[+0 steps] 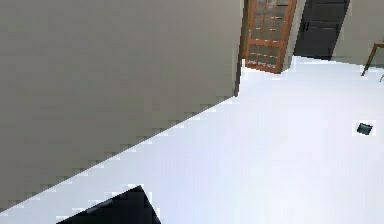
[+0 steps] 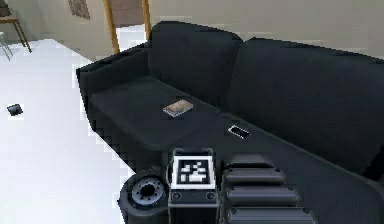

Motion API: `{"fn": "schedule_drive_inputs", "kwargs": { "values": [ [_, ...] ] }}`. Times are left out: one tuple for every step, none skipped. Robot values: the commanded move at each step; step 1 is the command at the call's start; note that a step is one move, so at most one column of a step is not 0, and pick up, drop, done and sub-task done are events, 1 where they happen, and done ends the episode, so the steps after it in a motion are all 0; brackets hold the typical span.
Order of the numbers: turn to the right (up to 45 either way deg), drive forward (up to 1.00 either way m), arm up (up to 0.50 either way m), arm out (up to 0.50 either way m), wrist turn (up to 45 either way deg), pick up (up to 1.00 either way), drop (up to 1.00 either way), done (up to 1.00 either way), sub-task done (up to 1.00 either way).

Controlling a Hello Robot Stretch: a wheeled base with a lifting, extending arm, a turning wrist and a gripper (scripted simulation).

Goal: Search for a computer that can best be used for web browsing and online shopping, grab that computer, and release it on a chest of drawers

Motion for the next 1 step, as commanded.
{"fn": "schedule_drive_inputs", "kwargs": {
  "values": [
    [-45.0, 0.0, 0.0, 0.0, 0.0, 0.0, 0.0, 0.0, 0.0]
  ]
}}
